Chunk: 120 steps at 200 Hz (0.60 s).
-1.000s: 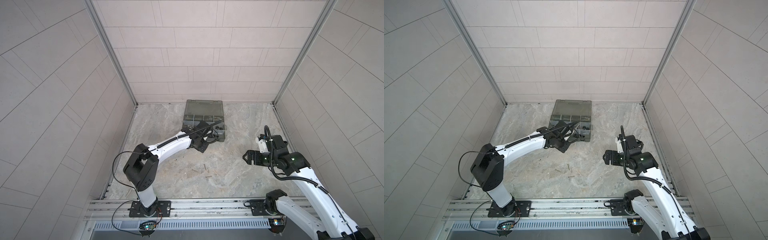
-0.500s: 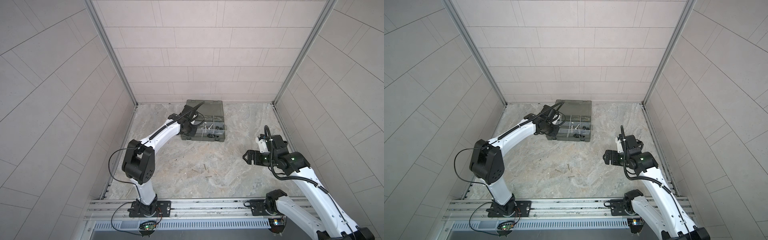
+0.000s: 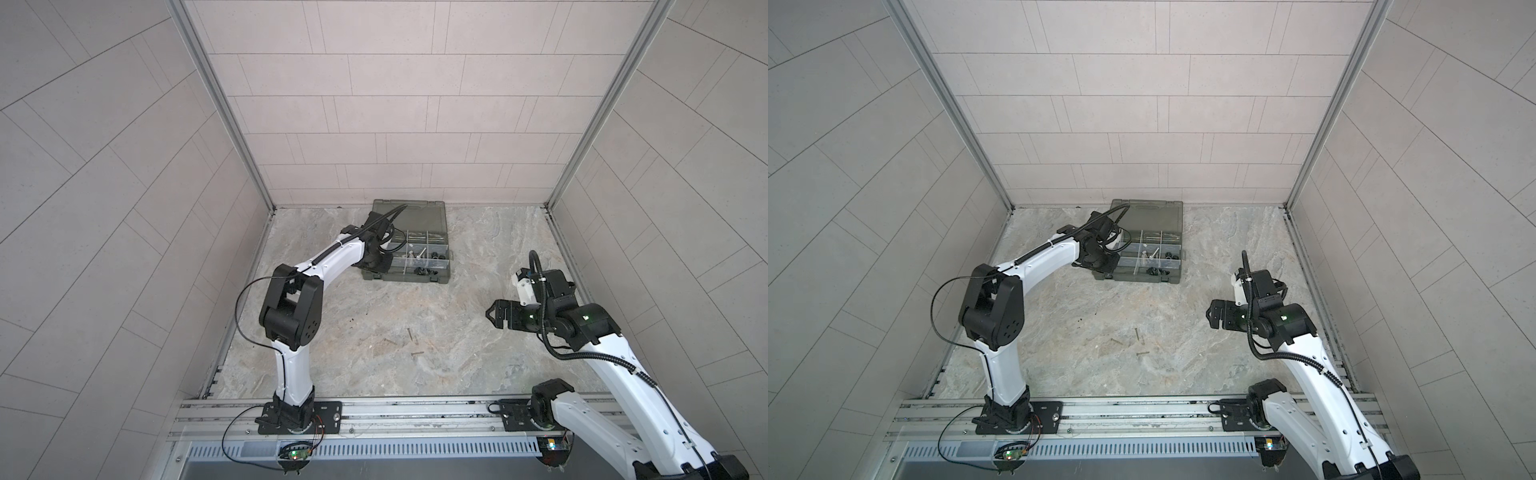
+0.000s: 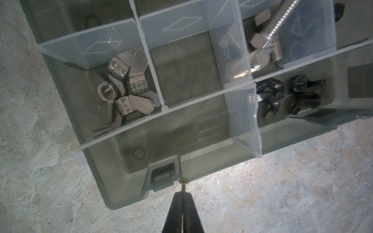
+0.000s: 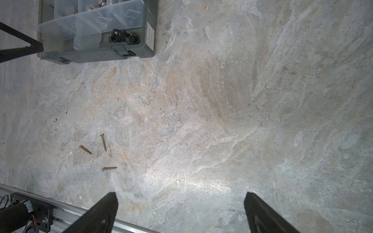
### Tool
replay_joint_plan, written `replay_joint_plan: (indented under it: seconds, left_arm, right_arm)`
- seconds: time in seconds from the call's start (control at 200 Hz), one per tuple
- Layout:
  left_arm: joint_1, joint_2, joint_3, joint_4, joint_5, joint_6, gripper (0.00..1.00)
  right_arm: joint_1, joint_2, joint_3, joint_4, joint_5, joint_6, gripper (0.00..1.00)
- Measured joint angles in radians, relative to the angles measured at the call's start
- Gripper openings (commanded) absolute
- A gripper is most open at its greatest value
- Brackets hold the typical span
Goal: Sort the screws and nuts into containers
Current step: 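Lift the brass screw and carry it over the box with the left gripper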
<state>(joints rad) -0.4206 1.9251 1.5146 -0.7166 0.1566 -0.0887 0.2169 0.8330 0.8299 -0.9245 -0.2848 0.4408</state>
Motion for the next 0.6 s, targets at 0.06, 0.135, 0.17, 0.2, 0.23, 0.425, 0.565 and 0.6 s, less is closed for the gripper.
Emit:
replay_joint_plan:
  seconds: [0.06,0.135,0.17,0.2,0.23,0.425,0.565,0.6]
  left_arm:
    - [0.002,0.005,0.0,0.001,-0.001,0.0,0.0]
    - [0.002,0.009,0.002,0.003,-0.002,0.0,0.0]
    - [0.003,0.011,0.004,0.004,-0.003,0.0,0.0]
    - [0.004,0.012,0.004,0.007,-0.003,0.0,0.0]
    - [0.005,0.014,0.005,0.007,-0.004,0.0,0.0]
    - [0.011,0.03,0.007,0.011,-0.006,0.0,0.0]
    - [0.015,0.047,0.015,0.014,-0.008,0.0,0.0]
    - [0.016,0.05,0.019,0.015,-0.008,0.0,0.0]
  right_arm:
    - [0.0,0.0,0.0,0.0,0.0,0.0,0.99]
    - [-0.001,0.0,0.0,0.0,0.0,0.0,0.99]
    - [-0.001,0.0,0.0,0.0,0.0,0.0,0.99]
    - [-0.001,0.0,0.0,0.0,0.0,0.0,0.99]
    - [-0.002,0.0,0.0,0.0,0.0,0.0,0.99]
    - [-0.002,0.0,0.0,0.0,0.0,0.0,0.99]
    - [-0.002,0.0,0.0,0.0,0.0,0.0,0.99]
    - [-0.002,0.0,0.0,0.0,0.0,0.0,0.99]
